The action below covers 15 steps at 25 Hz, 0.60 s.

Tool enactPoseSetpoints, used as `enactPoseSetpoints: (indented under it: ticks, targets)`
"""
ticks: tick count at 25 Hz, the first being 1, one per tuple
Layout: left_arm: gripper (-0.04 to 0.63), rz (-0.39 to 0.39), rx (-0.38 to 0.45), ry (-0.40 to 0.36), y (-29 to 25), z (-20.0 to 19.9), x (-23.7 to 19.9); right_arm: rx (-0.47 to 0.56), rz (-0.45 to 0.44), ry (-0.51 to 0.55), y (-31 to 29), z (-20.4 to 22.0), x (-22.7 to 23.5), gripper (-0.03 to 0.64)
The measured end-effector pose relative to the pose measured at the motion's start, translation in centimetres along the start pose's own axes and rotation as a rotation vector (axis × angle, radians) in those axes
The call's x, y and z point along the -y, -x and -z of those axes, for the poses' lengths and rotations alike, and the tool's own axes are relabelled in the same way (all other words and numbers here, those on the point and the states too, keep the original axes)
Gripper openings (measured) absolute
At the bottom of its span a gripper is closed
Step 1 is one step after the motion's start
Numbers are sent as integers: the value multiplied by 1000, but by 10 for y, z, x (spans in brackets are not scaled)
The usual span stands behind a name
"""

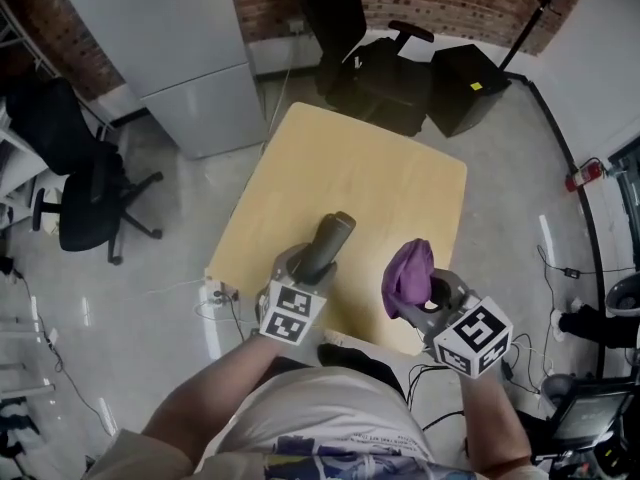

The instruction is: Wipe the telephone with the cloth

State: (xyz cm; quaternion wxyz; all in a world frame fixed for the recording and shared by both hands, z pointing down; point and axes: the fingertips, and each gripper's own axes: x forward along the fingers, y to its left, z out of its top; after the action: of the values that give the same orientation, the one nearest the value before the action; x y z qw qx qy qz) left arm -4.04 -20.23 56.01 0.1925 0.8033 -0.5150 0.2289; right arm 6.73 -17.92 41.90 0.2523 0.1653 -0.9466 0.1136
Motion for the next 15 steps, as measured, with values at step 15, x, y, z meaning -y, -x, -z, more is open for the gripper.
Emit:
enactPoseSetpoints:
  ticks: [15]
  targets:
    - [253,181,161,-81,112,-42,42,195,-135,181,-64,-117,-115,117]
